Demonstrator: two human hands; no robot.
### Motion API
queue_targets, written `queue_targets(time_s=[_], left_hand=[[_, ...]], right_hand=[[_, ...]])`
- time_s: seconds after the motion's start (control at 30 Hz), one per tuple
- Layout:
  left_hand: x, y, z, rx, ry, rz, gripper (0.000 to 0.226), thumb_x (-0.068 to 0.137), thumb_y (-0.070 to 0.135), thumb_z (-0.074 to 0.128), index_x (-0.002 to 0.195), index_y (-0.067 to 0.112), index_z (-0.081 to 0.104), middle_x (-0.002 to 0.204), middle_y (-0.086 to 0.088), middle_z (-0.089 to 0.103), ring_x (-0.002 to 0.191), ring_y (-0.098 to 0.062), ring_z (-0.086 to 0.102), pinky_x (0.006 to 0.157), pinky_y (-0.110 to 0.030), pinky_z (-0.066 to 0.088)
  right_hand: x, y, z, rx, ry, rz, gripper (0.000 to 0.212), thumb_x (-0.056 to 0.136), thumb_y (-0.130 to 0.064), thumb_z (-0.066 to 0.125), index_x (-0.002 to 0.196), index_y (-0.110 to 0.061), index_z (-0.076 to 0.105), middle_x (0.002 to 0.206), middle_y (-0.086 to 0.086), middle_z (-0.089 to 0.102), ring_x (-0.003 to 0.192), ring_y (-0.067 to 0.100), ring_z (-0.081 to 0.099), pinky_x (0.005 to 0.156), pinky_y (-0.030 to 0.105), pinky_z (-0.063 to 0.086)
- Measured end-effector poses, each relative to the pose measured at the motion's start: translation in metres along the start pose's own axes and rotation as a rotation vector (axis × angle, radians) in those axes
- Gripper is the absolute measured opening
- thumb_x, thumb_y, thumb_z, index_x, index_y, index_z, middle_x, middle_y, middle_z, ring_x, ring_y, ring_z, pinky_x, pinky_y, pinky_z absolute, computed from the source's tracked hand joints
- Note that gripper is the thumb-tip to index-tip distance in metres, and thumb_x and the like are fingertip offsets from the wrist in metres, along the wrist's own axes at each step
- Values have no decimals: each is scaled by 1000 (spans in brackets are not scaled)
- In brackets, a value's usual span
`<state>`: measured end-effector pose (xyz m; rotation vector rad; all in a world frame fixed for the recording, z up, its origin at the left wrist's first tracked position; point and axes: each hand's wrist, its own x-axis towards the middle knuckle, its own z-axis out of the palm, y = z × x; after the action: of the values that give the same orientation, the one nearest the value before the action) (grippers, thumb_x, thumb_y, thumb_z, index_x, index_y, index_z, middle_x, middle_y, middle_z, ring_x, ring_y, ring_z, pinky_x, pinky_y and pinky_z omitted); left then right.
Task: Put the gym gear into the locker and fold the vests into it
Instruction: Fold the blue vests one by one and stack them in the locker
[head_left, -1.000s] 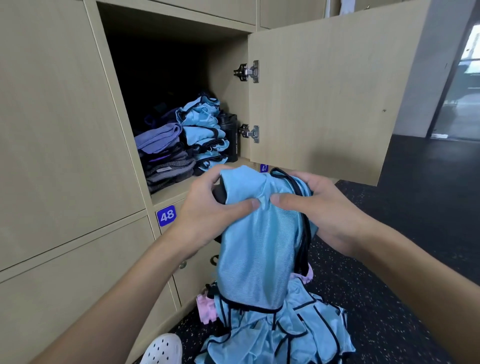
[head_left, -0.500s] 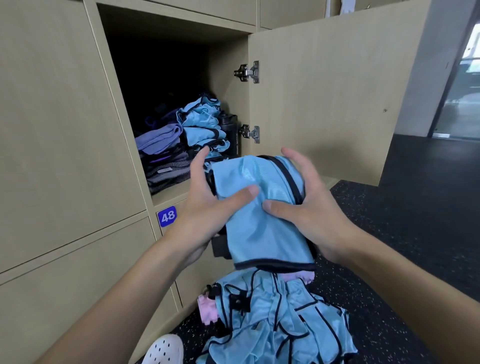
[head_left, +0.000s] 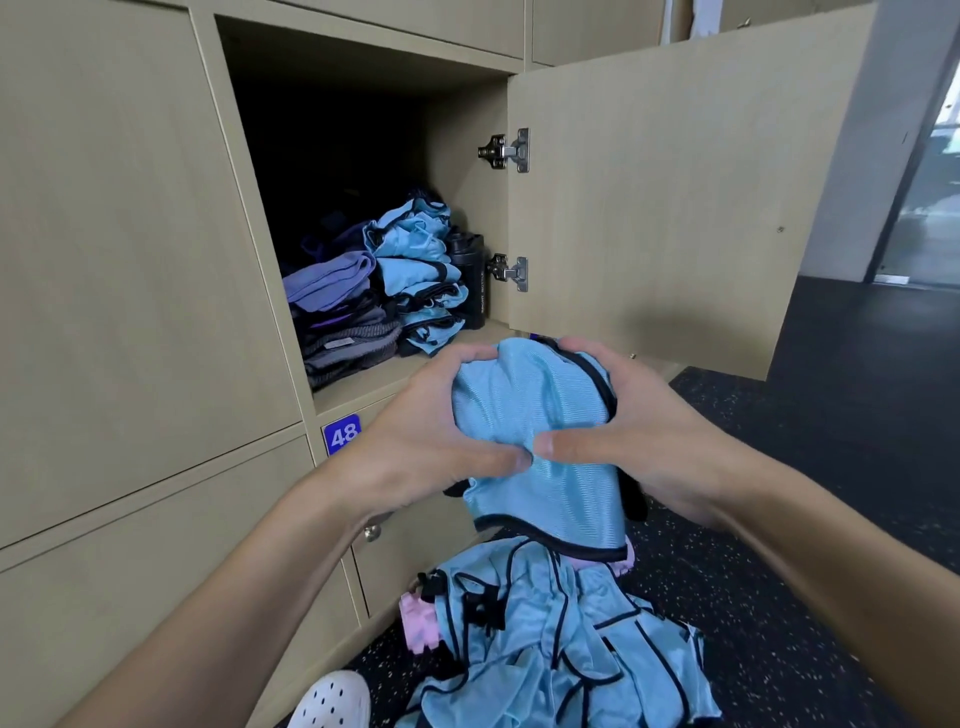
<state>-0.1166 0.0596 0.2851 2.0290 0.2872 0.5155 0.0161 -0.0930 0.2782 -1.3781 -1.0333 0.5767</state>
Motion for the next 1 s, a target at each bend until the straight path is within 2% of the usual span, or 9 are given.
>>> queue_targets(time_s=[0.1,0.27,0.33,0.43,0.5,0.57,0.7,0.83,1.0], left_hand=[[0,1,3,21,95,23,82,63,8,91,130,32,50,114,3,63,97,-11,67,85,-34,59],[2,-6,4,182,139,59,73,62,27,93,123,39,54,116,9,57,100,-7,61,83,-25,55],[3,-11,3,336,167,75,66,59,42,92,114,48,55,127,12,41,114,-6,51,89,-15,46],[3,-12,-1,437,171,161,60,53,55,87,106,46,60,148,22,23,141,-4,24,108,-20,28],[2,-8,-2,325,139,154,54,54,54,83,101,42,60,127,23,55,117,-2,55,95,-30,51],[3,-5,-1,220,145,149,43,62,38,87,96,35,61,93,13,67,82,-11,67,73,-44,58],[21,-5,-5,56,241,155,34,71,11,87,94,19,63,75,10,68,60,-9,61,53,-25,52],[50,-12,-25,-216,326,48,28,77,6,82,98,12,64,74,0,68,58,-16,61,44,-25,45],[86,-19,-48,-387,394,9,32,82,10,78,110,13,63,90,-10,70,68,-16,67,46,-25,46]], right_hand=[[4,0,-1,-133,-5,24,81,71,6,82,138,-23,45,117,-2,69,104,12,69,92,36,56],[6,-2,-4,-275,-21,-10,50,76,4,77,118,-20,65,102,-1,74,94,18,72,82,36,59],[6,0,-5,-252,-8,-2,46,77,6,75,115,-17,67,101,4,75,93,24,73,83,40,60],[5,0,-6,-203,-1,14,43,78,7,75,113,-16,68,99,5,76,91,26,73,82,40,60],[6,-1,-7,-167,3,18,39,78,6,76,110,-16,69,97,5,76,89,24,74,79,37,61],[11,0,-8,-105,14,24,34,79,6,75,106,-14,70,96,4,77,86,21,74,77,33,61],[36,2,-17,-11,-46,19,41,77,-1,78,114,-14,66,108,7,75,100,24,72,86,38,58],[75,6,-25,-16,-206,48,74,72,-8,83,134,-27,49,126,-1,66,115,16,65,96,33,53],[129,15,-13,104,-8,-80,71,71,-11,80,133,-20,47,129,4,64,115,17,65,97,37,54]])
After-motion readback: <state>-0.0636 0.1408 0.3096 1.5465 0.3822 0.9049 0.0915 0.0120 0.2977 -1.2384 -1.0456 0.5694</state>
